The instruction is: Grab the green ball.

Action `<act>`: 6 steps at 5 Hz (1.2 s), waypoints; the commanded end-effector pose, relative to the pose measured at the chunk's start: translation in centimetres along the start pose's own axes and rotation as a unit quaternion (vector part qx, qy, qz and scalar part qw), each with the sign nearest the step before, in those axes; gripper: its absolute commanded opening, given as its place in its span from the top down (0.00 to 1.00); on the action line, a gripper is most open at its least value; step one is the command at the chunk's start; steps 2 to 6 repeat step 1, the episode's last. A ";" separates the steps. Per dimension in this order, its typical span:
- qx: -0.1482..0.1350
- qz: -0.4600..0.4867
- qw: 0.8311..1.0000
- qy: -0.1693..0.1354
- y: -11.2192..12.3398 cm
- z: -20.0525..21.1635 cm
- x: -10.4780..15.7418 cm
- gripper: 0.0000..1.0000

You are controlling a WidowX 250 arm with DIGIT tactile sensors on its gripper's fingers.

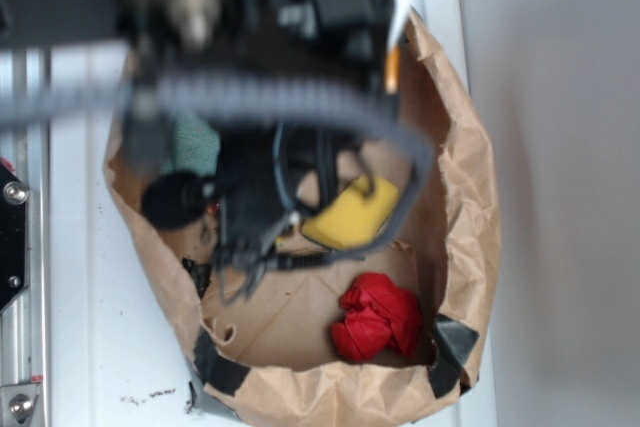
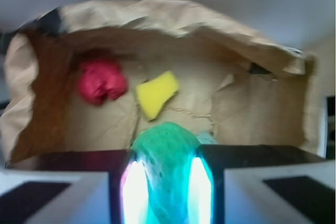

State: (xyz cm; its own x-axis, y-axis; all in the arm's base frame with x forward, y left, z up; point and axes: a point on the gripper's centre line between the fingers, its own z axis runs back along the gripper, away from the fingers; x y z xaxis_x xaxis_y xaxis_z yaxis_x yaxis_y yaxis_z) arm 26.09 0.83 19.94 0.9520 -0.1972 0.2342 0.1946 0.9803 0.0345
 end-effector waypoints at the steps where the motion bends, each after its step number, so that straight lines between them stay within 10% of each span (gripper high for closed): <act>1: 0.009 -0.006 1.000 -0.008 0.3 1.0 0.2 1.00; 6: 0.009 -0.006 1.000 -0.008 0.3 1.0 0.2 1.00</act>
